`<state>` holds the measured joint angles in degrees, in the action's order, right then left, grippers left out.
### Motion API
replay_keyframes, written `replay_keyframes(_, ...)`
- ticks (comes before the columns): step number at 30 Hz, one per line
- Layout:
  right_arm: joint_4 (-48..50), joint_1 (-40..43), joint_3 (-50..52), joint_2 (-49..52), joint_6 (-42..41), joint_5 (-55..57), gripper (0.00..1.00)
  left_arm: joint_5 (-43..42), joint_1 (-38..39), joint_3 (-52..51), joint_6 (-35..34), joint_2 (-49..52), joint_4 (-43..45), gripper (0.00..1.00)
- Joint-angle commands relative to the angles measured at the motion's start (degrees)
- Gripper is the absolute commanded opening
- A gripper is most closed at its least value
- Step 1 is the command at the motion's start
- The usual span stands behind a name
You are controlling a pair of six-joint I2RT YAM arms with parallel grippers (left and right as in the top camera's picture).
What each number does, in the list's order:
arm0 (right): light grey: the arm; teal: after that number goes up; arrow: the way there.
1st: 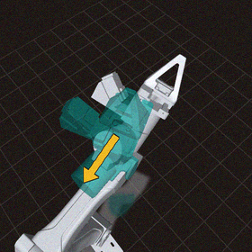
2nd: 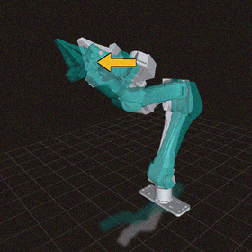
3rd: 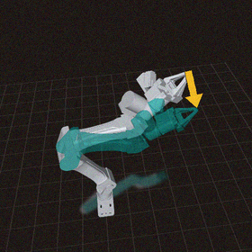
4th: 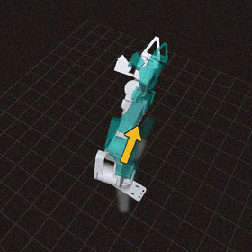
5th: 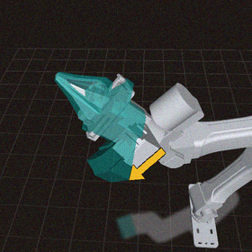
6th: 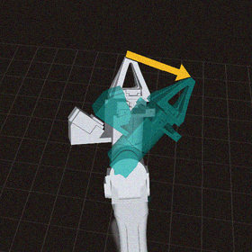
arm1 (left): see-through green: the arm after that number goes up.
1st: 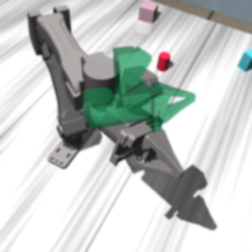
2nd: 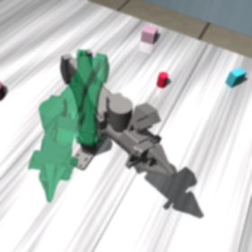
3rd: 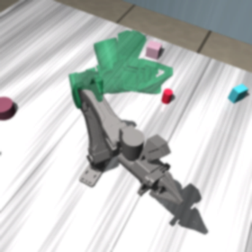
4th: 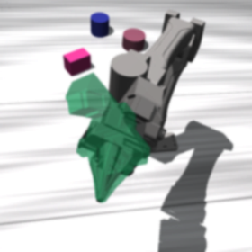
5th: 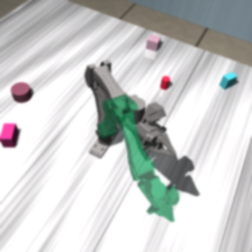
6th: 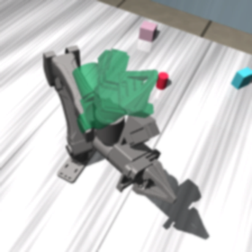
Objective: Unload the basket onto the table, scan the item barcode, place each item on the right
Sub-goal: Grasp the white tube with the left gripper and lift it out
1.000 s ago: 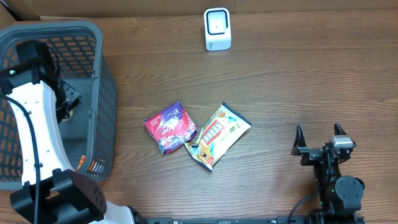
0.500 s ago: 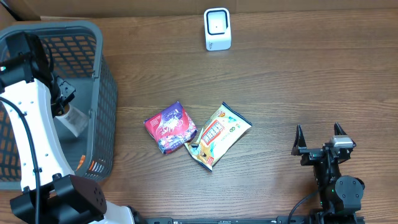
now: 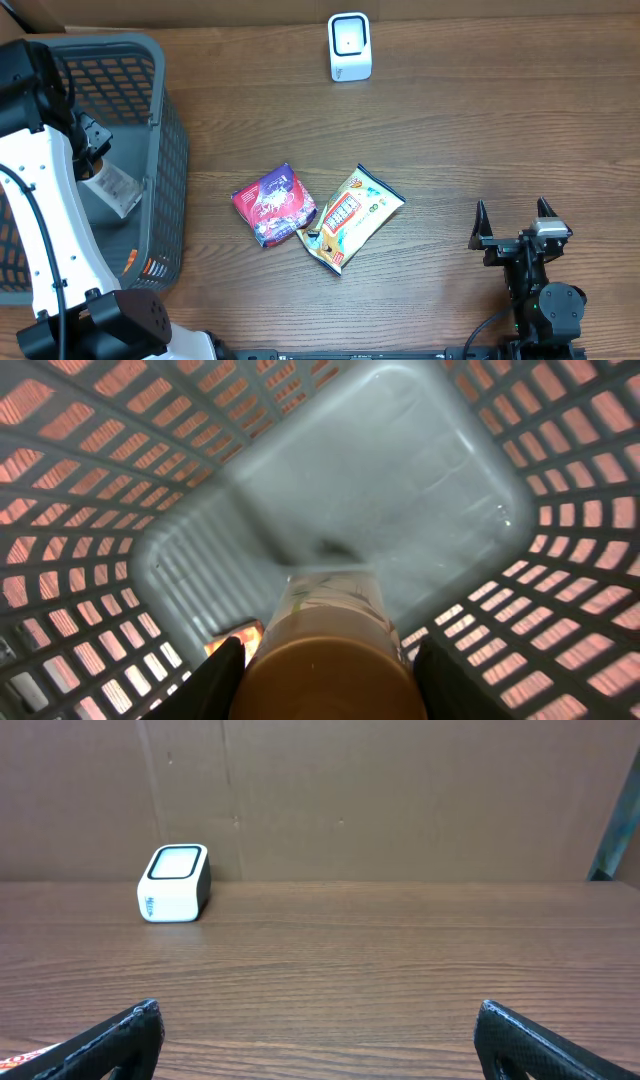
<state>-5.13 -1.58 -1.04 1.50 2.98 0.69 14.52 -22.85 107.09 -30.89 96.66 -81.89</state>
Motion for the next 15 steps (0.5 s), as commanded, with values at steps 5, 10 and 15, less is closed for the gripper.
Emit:
replay_keyframes(5,0.42,0.11,0.57,-0.35,-0.22,0.50,1.00,-3.30,0.28,9.09,1.86,-0.83,-2.86,0.04)
replay_keyframes(10,0.42,0.11,0.57,-0.35,-0.22,0.50,1.00,-4.74,0.33,16.50,2.23,-0.83,-6.54,0.04)
replay_keyframes(15,0.42,0.11,0.57,-0.35,-0.22,0.50,1.00,-8.92,0.37,24.98,3.08,-0.85,-10.56,0.04)
